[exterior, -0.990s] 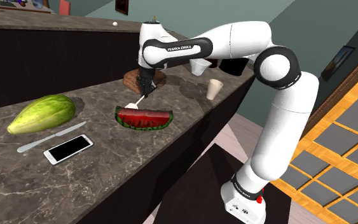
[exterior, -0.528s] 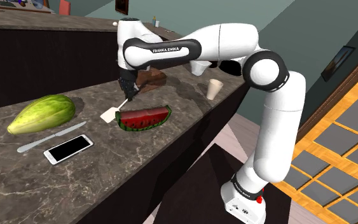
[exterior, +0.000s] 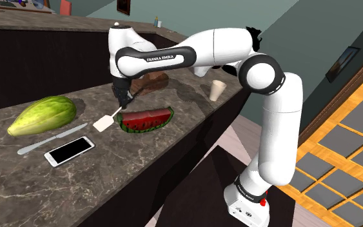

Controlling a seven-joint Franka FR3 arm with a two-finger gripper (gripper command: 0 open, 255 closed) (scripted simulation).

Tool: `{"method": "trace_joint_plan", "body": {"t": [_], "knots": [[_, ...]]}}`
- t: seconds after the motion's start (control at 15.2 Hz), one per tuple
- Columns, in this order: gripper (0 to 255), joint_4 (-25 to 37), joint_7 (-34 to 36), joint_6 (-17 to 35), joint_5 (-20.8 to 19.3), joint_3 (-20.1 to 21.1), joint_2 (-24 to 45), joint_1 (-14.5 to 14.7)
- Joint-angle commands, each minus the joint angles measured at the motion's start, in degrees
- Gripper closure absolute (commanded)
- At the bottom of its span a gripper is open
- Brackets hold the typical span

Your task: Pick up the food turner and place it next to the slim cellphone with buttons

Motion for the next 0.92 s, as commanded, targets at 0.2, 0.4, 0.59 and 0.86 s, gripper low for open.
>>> {"method": "trace_joint_plan", "body": {"t": [0.2, 0.4, 0.59, 0.86], "knots": [[255, -2.21, 0.51, 3.30, -0.54, -0.26, 1.14, 0.00], [255, -3.29, 0.83, 5.17, -0.91, -0.45, 1.98, 0.05], [255, -3.62, 0.94, 5.79, -1.04, -0.52, 2.28, 0.07], [255, -3.62, 0.94, 5.79, -1.04, -0.52, 2.28, 0.07]]}}
